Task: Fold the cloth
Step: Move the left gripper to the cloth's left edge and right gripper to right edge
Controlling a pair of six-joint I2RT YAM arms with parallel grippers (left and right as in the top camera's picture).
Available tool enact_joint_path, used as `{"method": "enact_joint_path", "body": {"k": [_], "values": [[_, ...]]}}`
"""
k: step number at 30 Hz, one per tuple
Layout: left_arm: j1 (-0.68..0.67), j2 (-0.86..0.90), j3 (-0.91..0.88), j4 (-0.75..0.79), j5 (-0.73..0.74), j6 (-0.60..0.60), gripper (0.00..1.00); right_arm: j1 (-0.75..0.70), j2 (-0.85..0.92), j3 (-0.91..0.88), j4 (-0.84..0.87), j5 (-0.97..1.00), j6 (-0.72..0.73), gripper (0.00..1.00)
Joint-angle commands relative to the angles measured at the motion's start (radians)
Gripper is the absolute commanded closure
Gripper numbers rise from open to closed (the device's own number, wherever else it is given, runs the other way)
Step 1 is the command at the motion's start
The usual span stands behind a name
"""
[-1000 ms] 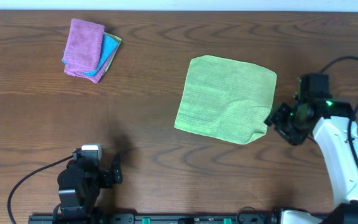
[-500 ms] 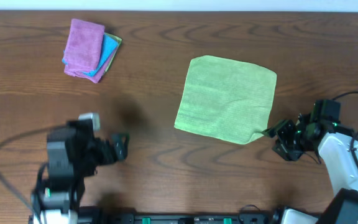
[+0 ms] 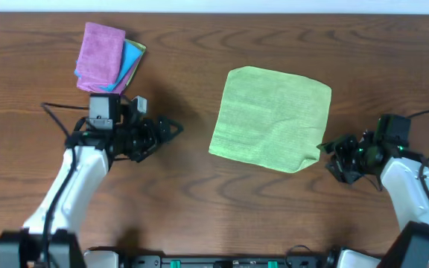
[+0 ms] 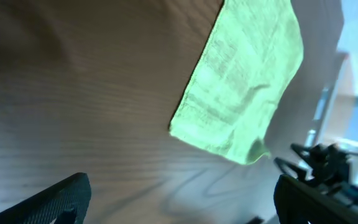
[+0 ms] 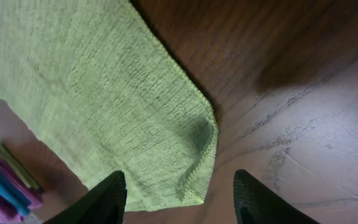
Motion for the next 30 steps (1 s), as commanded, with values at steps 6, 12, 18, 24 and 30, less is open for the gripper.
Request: {"method": "enact_joint_path", "body": {"k": [6,12,18,24,30], "values": [[-0.064,0.153,0.016,0.170,0.081,-0.180,0.05,0.026,0.113,-0.005,0.066,-0.060,0.105,0.47],[-0.123,0.223,0.016,0.277,0.080,-0.220,0.05,0.033,0.162,-0.005,0.092,-0.061,0.115,0.48],[-0.166,0.251,0.016,0.343,0.009,-0.288,0.05,0.036,0.185,-0.005,0.097,-0.060,0.130,0.48],[-0.188,0.258,0.016,0.369,-0.027,-0.306,0.05,0.058,0.198,-0.005,0.114,-0.060,0.134,0.54],[-0.215,0.264,0.016,0.372,-0.071,-0.308,0.05,0.099,0.198,-0.005,0.129,-0.059,0.149,0.62]]}}
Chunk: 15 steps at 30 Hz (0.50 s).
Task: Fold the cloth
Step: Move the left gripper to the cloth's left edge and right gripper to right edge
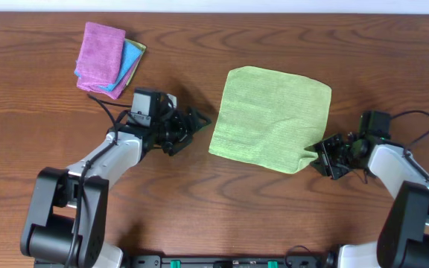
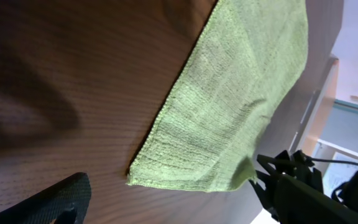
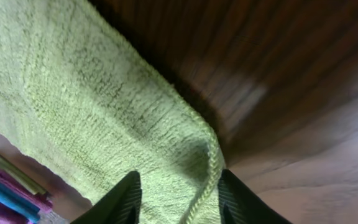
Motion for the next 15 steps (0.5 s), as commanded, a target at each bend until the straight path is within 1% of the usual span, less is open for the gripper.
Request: {"method": "enact_joint_path", "body": {"k": [1,4,6,8,10,12,15], "values": [[-0.016,0.019,0.016,0.003,-0.041,-0.011,0.05,0.028,0.007,-0.005,0.005,-0.007,0.014,0.62],[-0.025,0.040,0.016,0.003,-0.045,-0.011,0.05,0.034,0.007,-0.005,0.005,-0.005,0.014,0.62],[-0.030,0.053,0.016,0.002,-0.043,-0.011,0.05,0.034,0.007,-0.005,0.002,-0.005,0.014,0.60],[-0.035,0.059,0.016,-0.002,-0.043,-0.011,0.05,0.034,0.007,-0.005,-0.014,-0.013,0.014,0.55],[-0.037,0.061,0.016,-0.010,-0.043,-0.010,0.05,0.034,0.007,-0.005,-0.041,-0.021,0.013,0.52],[-0.037,0.061,0.016,-0.020,-0.043,-0.010,0.05,0.034,0.007,-0.005,-0.058,-0.020,0.013,0.53],[-0.042,0.061,0.016,-0.020,-0.044,-0.011,0.05,0.034,0.007,-0.005,-0.068,-0.020,0.001,0.62]]}}
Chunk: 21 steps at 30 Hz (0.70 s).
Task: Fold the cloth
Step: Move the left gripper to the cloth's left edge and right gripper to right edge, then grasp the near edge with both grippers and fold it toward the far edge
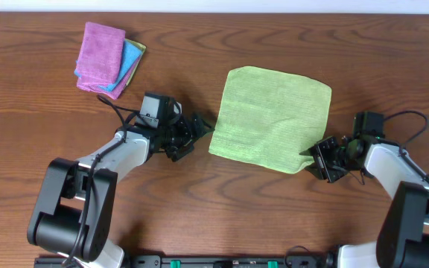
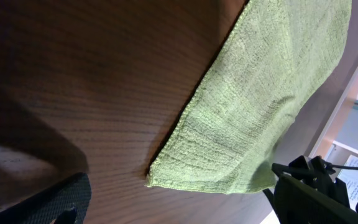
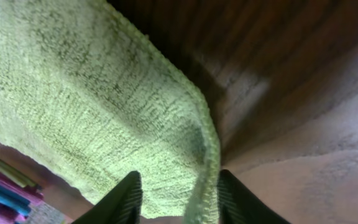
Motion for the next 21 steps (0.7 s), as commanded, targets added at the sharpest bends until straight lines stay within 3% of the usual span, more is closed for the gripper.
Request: {"method": "enact_joint_path", "body": {"k": [1,5,21], "values": [[-0.014,0.011,0.016,-0.004,-0.019,0.000,0.05,0.010,0.007,-0.005,-0.011,-0.011,-0.010,0.70],[-0.039,0.026,0.015,-0.004,-0.025,-0.001,0.05,0.009,0.007,-0.005,-0.018,-0.011,-0.011,0.98],[-0.139,0.101,0.015,0.037,-0.077,-0.035,0.04,0.009,0.007,-0.005,-0.021,-0.012,-0.055,0.99]]}}
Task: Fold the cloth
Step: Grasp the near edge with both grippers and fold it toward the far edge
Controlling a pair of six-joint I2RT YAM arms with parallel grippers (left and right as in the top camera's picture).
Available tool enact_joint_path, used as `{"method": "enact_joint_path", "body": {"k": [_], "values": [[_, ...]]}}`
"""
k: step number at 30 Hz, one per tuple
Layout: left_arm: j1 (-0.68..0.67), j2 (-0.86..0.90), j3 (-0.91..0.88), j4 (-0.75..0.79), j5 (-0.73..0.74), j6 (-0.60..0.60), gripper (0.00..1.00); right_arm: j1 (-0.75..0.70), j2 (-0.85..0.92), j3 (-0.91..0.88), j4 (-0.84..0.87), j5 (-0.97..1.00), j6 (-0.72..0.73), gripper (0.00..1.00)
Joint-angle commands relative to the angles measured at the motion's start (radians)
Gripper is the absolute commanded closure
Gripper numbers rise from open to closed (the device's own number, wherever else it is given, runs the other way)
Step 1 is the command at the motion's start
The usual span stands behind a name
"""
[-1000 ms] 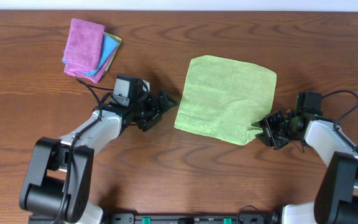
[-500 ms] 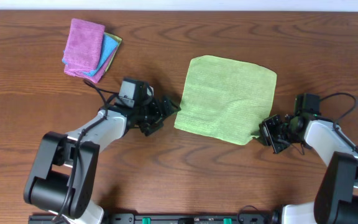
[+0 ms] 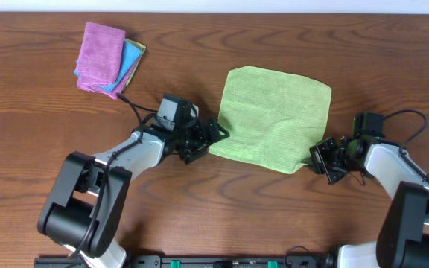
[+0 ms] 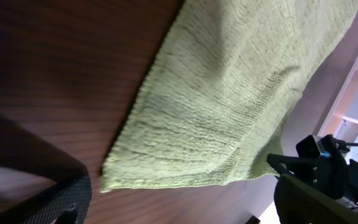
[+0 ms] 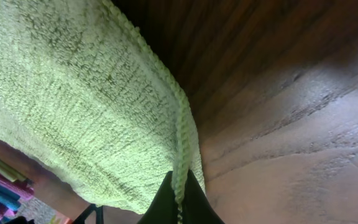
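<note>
The green cloth (image 3: 274, 119) lies flat on the wooden table (image 3: 199, 216), slightly rumpled near its near-right corner. My left gripper (image 3: 214, 138) is at the cloth's near-left corner. In the left wrist view the left gripper (image 4: 179, 208) stands open, its fingers (image 4: 55, 199) wide apart, with the green cloth (image 4: 229, 106) corner lying just ahead between them. My right gripper (image 3: 316, 158) is at the near-right corner. In the right wrist view the right gripper (image 5: 179, 202) is shut on the raised edge of the green cloth (image 5: 86, 93).
A stack of folded cloths, pink over blue and yellow (image 3: 106, 58), sits at the back left. Black cables trail from both arms across the table (image 3: 415, 119). The table's far edge runs along the top of the overhead view.
My right gripper's fingers, which stood either side of the cloth's near-right corner, are now shut on its edge. My left gripper has moved right, up to the near-left corner, still open.
First both grippers were open, the left far left of the cloth and the right just off its near-right corner. Then the left stood closer and the right's fingers straddled the corner. Now the right pinches that corner and the left reaches the near-left corner.
</note>
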Motion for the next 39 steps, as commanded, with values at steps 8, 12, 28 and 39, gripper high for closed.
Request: {"method": "enact_joint_path", "body": {"k": [8,12,28,39], "values": [[-0.084,0.109,-0.006,0.034,-0.151,-0.018,0.54,0.009,0.007,-0.005,-0.001,-0.026,-0.020,0.99],[-0.083,0.111,-0.006,0.040,-0.175,0.018,0.94,0.009,0.006,-0.005,-0.001,-0.025,-0.073,0.99],[-0.082,-0.132,0.000,-0.276,-0.098,0.370,0.94,0.008,-0.004,-0.005,-0.081,-0.054,-0.419,0.98],[-0.095,-0.213,0.000,-0.468,-0.096,0.371,0.94,0.008,-0.126,-0.005,-0.197,-0.003,-0.536,0.99]]}}
